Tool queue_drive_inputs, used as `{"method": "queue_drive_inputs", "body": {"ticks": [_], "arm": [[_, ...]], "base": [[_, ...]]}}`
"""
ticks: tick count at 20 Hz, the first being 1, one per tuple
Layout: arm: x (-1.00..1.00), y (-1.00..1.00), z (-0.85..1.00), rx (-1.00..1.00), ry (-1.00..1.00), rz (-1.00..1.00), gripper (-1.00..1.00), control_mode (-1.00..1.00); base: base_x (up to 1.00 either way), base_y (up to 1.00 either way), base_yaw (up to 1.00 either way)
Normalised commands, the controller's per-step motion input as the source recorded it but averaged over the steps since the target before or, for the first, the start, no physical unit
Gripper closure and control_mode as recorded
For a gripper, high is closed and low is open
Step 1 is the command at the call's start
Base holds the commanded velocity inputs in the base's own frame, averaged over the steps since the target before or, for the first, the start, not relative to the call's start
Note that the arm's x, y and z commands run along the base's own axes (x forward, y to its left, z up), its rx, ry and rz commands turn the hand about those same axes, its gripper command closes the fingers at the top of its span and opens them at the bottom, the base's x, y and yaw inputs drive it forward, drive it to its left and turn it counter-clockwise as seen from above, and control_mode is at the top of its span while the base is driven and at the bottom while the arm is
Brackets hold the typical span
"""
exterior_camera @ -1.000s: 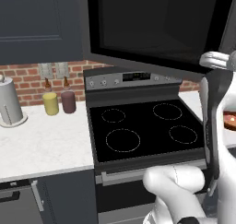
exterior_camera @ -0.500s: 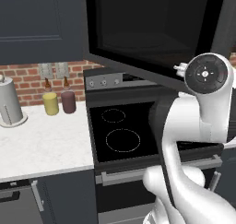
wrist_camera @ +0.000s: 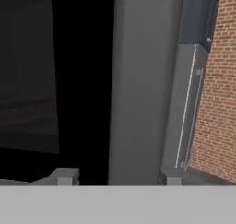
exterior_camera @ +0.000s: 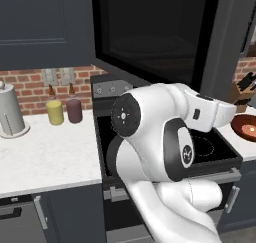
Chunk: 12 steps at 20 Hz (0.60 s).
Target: Open the microwave, place the bowl with waffle inside the microwave, then close the microwave door and turn it on.
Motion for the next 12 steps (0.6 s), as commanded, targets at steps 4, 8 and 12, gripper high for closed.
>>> {"method": "queue_drive_inputs", "body": {"ticks": [4,8,12], "arm": [[0.01,0.00,0.00,-0.01,0.03,0.00,-1.00,-1.00],[0.01,0.00,0.00,0.00,0.01,0.00,-1.00,-1.00],[-0.02,0.01,0.00,0.00,-0.05,0.00,-1.00,-1.00]], "base": [[0.00,0.00,0.00],[0.00,0.00,0.00],[0.00,0.00,0.00]]}}
